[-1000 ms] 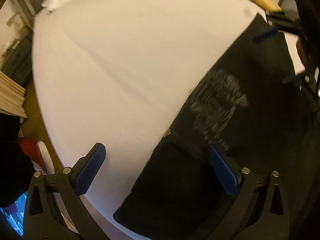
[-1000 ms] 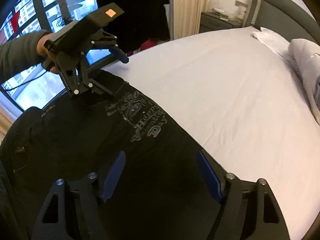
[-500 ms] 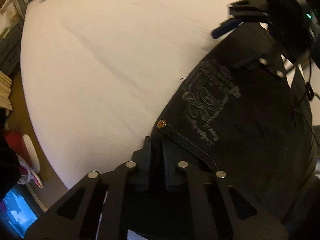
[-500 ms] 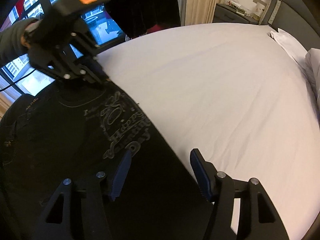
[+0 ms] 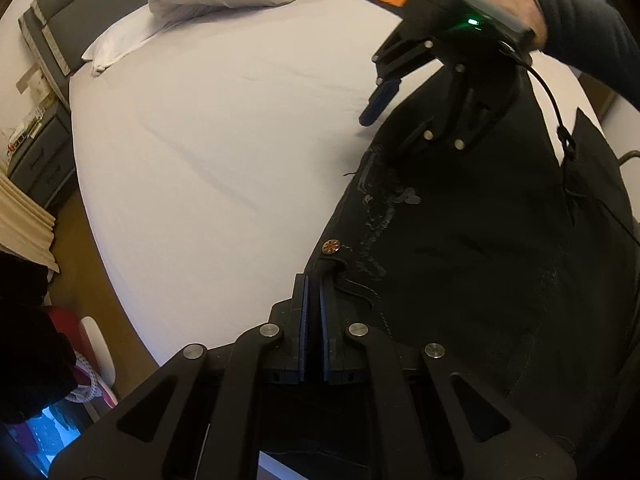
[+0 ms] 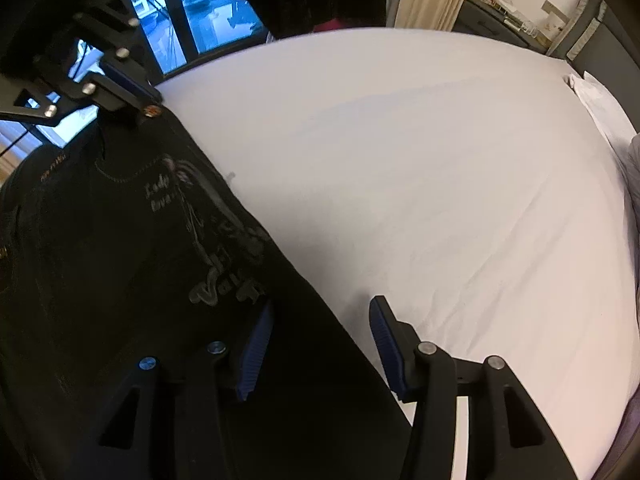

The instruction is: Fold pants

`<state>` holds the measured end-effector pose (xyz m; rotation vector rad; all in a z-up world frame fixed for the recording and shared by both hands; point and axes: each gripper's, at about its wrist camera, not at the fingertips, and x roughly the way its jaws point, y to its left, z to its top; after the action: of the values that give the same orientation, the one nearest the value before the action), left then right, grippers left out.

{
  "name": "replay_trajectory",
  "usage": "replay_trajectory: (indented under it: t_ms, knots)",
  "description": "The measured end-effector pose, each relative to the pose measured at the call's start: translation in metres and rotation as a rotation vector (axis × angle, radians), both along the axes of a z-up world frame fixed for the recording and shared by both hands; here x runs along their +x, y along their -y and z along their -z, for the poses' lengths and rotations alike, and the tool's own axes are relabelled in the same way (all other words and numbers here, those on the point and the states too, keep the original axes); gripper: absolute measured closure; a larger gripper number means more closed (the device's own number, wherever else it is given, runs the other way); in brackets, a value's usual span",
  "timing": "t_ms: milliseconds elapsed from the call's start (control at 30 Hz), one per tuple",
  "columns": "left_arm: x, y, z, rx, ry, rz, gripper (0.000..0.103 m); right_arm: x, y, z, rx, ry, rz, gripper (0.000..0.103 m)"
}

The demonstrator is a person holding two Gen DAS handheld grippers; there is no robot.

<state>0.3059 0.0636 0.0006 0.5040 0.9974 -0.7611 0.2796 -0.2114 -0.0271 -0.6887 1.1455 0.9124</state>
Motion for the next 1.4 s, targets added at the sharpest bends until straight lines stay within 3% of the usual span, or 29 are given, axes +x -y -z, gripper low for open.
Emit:
replay_trajectory:
  t_ms: [67,133,200,267,367,600,800,900,1033,1200,1400]
  knots:
    - [-0.002,-0.007,0.0,0.003,0.003,-0.001,0.099,0.005,0.003,0.002,0.0,-0.02,0.014,0.05]
    - [-0.003,-0.007,0.001,-0.001,0.002,-0.009,0.099,0.01,0.001,0.004,0.0,-0.048,0.016,0.058]
    - [-0.003,-0.011,0.0,-0.001,0.002,-0.016,0.099,0.007,-0.001,0.003,-0.002,-0.059,0.006,0.075]
    - [0.005,0.009,0.008,0.003,0.006,-0.016,0.099,0.003,-0.004,0.001,-0.017,-0.058,-0.006,0.086]
    - [0.007,0.015,0.014,0.002,0.013,-0.024,0.099,0.001,-0.002,-0.007,-0.009,-0.053,0.033,0.093]
    - [-0.006,0.013,0.007,-0.019,0.032,-0.046,0.099,-0.027,0.018,-0.031,0.075,-0.035,0.22,0.096]
    - [-0.036,0.016,-0.007,-0.042,0.04,-0.052,0.099,-0.06,0.046,-0.036,0.323,-0.181,0.545,0.096]
    - [-0.059,0.021,-0.011,-0.032,0.047,-0.038,0.099,-0.08,0.061,-0.04,0.449,-0.242,0.619,0.096]
    - [-0.096,0.024,-0.014,-0.035,0.036,-0.023,0.099,-0.114,0.075,-0.043,0.514,-0.258,0.679,0.096]
    - [-0.138,0.024,-0.017,-0.037,0.028,-0.015,0.099,-0.153,0.076,-0.046,0.453,-0.212,0.659,0.096]
    - [-0.195,0.022,-0.011,-0.037,-0.019,0.021,0.099,-0.251,0.063,-0.049,0.297,-0.065,0.559,0.096]
